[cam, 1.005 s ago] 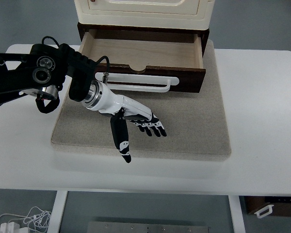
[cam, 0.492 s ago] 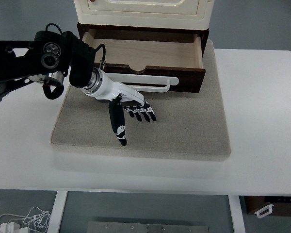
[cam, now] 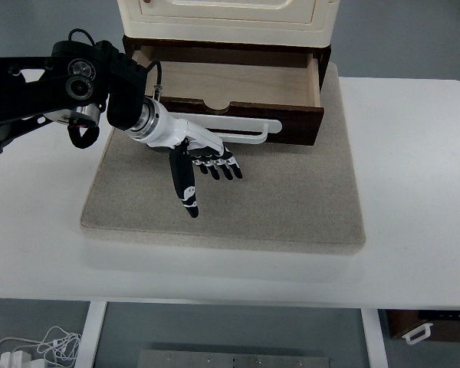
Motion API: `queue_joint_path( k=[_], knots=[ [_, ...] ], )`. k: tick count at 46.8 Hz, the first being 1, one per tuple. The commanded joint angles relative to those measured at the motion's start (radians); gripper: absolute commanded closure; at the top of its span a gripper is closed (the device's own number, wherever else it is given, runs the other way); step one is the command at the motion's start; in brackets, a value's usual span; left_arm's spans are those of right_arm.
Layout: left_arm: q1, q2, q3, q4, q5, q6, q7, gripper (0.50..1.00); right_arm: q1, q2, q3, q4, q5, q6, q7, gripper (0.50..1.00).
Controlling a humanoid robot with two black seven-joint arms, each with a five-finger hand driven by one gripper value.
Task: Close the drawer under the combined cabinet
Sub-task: 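Push the drawer front with the left hand toward the cabinet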
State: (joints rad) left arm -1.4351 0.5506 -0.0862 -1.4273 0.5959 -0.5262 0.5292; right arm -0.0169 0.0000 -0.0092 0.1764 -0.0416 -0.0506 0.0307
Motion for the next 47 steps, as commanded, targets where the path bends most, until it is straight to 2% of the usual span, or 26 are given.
queue_joint_path(
  k=[1,47],
  knots=[
    [-0.001,0.0,-0.004,0.016,0.001,0.0,0.0,0.504,0.0,0.0,0.0,0.0,0.0,0.0,0.0,0.548],
    [-0.008,-0.047,-0.046,0.188,0.016,0.0,-0.005,0.506,0.0,0.0,0.0,0.0,0.0,0.0,0.0,0.548]
  ],
)
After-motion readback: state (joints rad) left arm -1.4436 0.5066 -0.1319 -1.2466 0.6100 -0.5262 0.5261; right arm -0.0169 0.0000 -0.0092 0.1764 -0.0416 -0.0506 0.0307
